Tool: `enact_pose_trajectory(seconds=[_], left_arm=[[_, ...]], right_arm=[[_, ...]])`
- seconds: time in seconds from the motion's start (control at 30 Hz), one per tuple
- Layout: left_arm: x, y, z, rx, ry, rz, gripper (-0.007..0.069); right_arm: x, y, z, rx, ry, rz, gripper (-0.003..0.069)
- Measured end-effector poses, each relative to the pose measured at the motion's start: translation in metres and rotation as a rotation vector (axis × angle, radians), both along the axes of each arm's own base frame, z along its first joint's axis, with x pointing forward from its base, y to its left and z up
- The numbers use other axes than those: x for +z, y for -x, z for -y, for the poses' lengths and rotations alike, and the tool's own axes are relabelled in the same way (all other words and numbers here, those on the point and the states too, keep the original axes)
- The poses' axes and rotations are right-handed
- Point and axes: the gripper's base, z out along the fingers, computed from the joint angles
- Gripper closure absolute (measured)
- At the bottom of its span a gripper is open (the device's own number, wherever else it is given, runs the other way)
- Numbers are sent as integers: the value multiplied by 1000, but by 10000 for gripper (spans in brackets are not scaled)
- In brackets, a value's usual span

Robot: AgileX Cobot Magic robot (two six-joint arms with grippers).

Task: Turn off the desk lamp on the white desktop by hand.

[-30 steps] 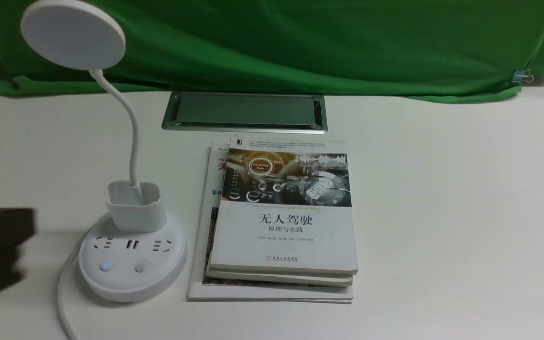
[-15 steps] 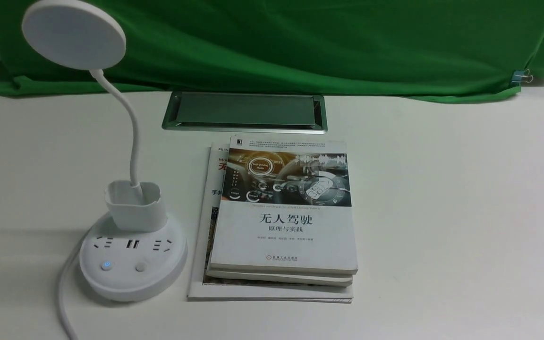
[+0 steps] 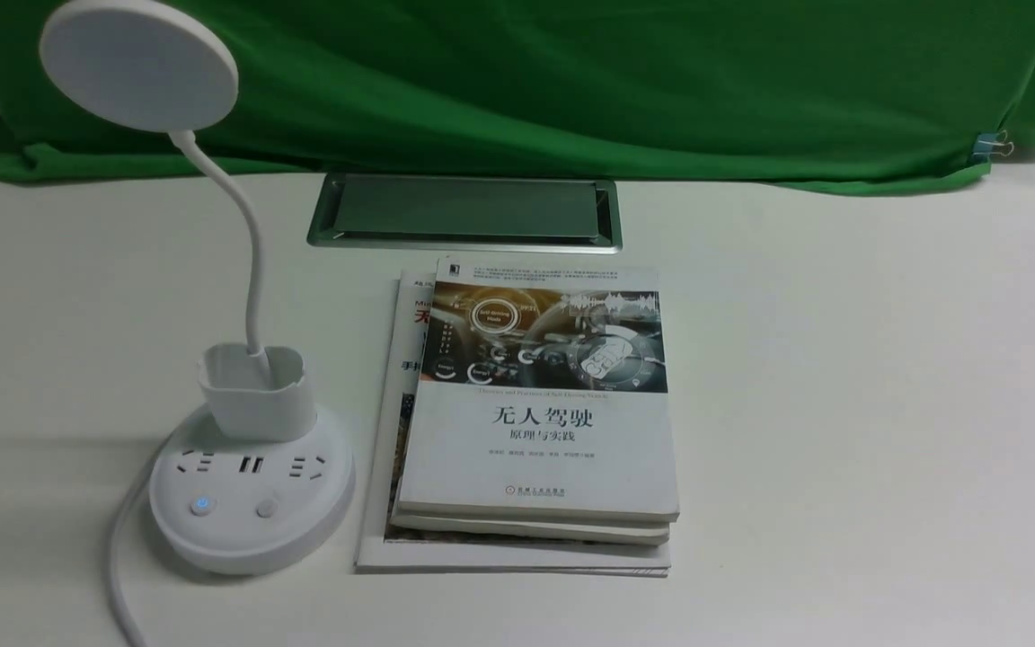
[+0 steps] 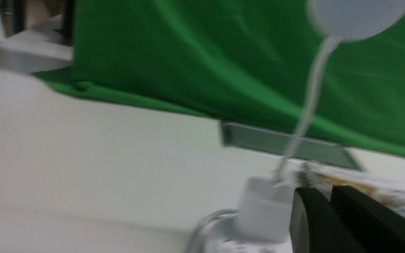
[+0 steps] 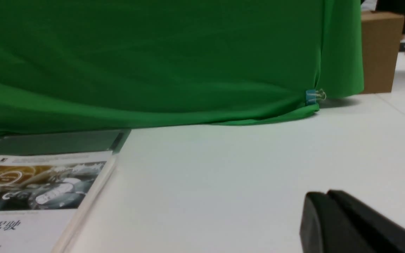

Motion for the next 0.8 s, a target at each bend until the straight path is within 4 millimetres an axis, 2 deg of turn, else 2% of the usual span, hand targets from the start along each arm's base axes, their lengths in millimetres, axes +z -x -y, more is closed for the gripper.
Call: enact_pose_trajectory(seconds=[0.13,0.2,0.37,0.8], left_arm=[[-45,-9,0,5,-4,-115,559],[-58,-10,0,2,19,-146,556],[-53,-12,0,4,32,-65,553],[-53,-12,0,0,1,-66,540]], right_arm=[[0,0,0,0,0,0,622],[0,0,0,0,0,0,622],[0,0,0,0,0,0,622],[0,0,0,0,0,0,622]])
